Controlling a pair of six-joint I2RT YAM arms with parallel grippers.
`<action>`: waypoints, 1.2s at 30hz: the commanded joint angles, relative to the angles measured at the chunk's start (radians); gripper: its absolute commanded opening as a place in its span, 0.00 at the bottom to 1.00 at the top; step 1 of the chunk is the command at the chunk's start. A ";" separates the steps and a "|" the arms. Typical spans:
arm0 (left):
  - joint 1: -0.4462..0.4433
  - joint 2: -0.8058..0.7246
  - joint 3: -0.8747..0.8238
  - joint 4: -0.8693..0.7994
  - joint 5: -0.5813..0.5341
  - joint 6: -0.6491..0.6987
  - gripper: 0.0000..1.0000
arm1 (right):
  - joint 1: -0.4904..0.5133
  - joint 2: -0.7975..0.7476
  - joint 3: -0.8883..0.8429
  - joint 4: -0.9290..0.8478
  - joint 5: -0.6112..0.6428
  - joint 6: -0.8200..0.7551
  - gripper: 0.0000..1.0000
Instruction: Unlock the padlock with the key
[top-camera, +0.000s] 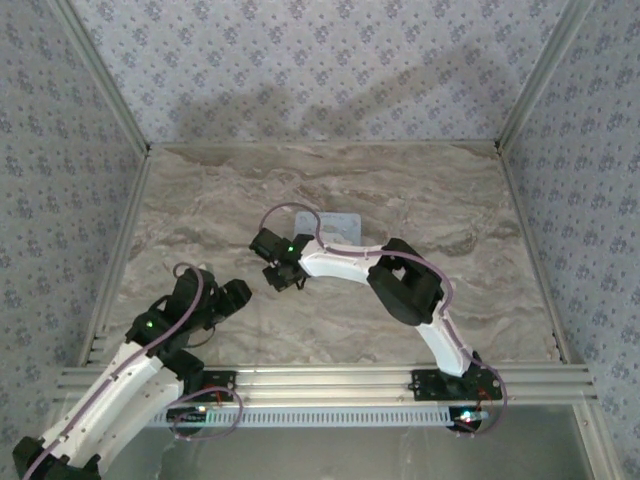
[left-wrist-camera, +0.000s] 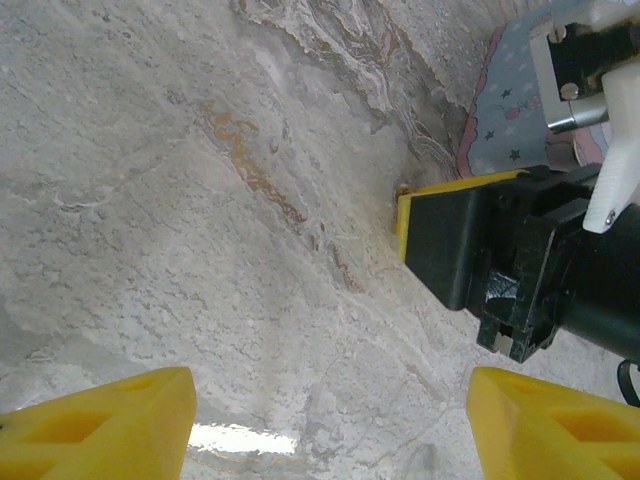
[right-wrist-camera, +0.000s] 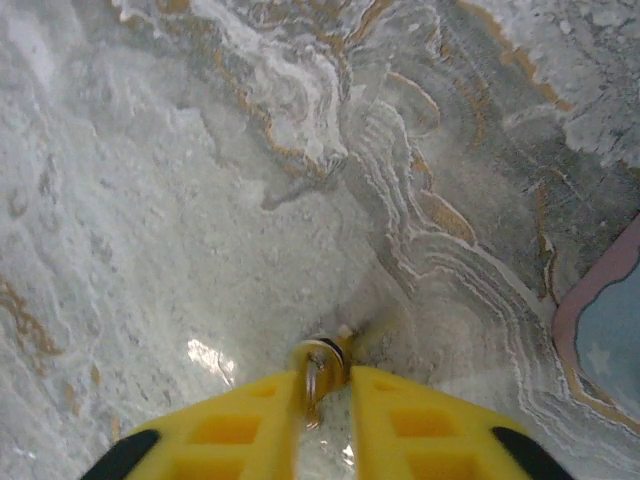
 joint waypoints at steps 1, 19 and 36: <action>-0.002 -0.024 -0.007 -0.045 -0.018 -0.032 0.72 | 0.012 0.042 0.015 -0.042 0.033 -0.009 0.15; 0.001 -0.073 0.002 -0.061 -0.032 -0.029 0.74 | 0.022 -0.325 -0.247 0.193 0.045 -0.044 0.00; -0.001 -0.098 -0.001 0.260 0.168 0.044 0.78 | -0.023 -0.538 -0.292 0.203 -0.154 0.004 0.00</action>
